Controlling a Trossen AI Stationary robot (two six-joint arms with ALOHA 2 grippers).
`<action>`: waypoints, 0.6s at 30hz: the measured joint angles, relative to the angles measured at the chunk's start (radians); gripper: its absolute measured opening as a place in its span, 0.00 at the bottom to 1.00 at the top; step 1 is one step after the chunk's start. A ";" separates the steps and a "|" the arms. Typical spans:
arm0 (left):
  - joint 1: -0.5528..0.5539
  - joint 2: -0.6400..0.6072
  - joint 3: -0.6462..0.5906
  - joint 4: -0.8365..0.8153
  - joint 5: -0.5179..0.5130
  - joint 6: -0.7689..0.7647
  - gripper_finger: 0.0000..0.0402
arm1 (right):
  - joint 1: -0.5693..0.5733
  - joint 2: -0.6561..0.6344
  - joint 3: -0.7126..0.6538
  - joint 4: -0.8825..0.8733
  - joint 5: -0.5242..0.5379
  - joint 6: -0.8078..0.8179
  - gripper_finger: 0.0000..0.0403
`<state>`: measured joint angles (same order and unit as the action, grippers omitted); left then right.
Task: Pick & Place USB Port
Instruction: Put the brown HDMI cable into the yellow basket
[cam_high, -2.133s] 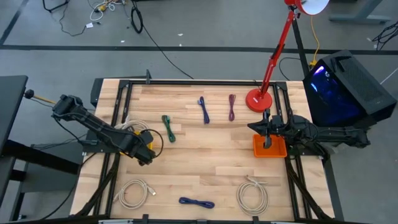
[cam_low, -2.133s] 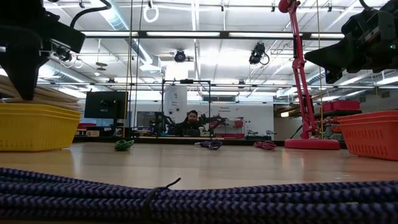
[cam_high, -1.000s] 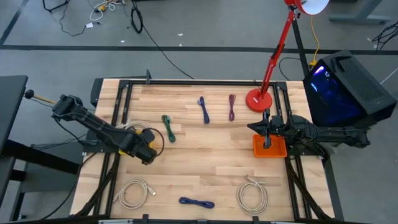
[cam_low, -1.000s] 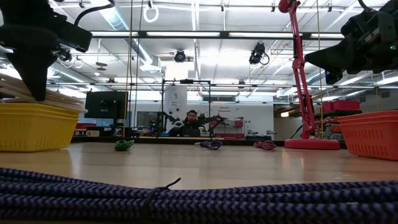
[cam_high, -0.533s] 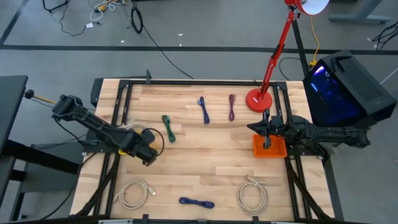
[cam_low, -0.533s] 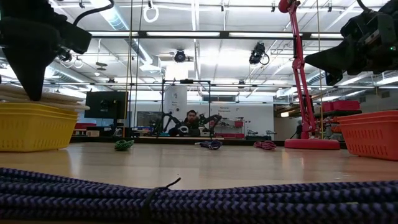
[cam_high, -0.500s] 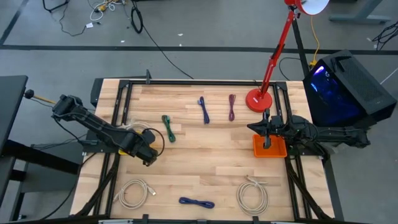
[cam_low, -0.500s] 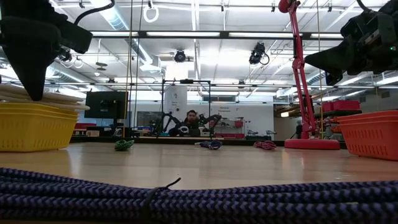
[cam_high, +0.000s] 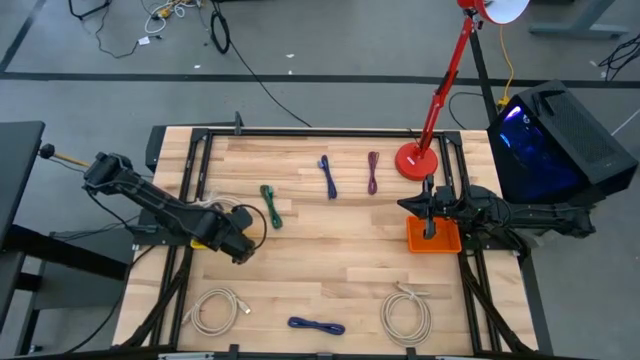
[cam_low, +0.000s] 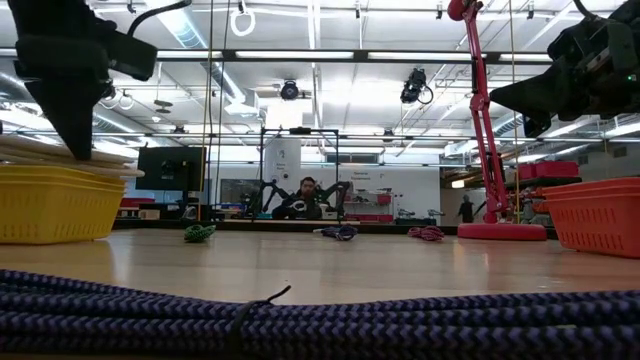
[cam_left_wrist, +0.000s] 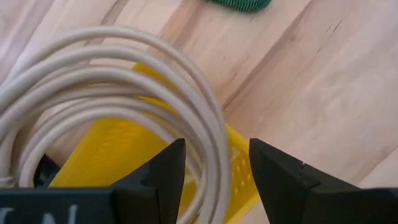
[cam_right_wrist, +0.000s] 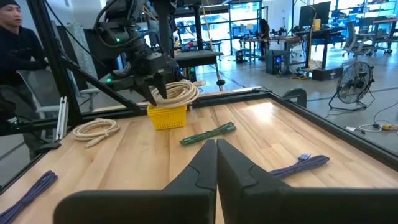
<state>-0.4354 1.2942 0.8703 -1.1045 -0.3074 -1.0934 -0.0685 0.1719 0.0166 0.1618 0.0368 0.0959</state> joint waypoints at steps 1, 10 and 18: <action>0.001 0.000 0.000 -0.006 0.007 0.005 0.45 | 0.000 0.000 0.000 0.000 0.000 0.000 0.02; -0.009 -0.017 0.192 -0.298 -0.015 0.026 0.45 | 0.000 0.000 0.000 -0.005 0.000 0.000 0.02; -0.060 -0.012 0.345 -0.275 -0.094 0.061 0.45 | 0.000 0.000 0.000 -0.006 0.000 0.024 0.02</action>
<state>-0.4953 1.2819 1.2152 -1.3800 -0.4012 -1.0327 -0.0682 0.1719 0.0163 0.1562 0.0368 0.1202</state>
